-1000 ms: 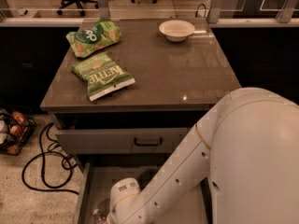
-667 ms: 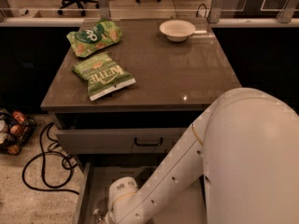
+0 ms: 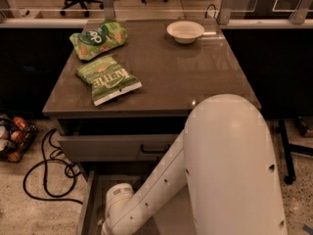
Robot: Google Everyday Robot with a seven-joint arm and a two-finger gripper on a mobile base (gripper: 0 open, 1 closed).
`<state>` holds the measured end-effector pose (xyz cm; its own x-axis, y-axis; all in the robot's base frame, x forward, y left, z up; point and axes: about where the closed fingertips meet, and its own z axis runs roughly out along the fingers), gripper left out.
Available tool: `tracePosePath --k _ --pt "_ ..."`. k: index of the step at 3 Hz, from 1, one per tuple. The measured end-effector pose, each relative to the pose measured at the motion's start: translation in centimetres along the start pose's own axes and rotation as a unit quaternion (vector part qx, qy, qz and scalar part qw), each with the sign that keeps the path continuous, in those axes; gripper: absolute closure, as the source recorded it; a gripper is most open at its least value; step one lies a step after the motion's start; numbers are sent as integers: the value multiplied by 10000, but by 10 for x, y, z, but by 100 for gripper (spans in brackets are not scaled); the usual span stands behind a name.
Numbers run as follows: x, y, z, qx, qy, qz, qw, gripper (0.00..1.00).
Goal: Pick water bottle from middle drawer and place on counter
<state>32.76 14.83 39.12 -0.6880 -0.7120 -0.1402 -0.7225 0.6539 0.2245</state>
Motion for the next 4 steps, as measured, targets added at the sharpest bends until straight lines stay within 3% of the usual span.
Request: tracePosePath --k 1,2,4 --pt "-4 0 16 -46 120 77 9999 0" --pt "-2 -2 28 -43 227 189 9996 22" --pt "-1 -1 28 -51 232 75 9997 68"
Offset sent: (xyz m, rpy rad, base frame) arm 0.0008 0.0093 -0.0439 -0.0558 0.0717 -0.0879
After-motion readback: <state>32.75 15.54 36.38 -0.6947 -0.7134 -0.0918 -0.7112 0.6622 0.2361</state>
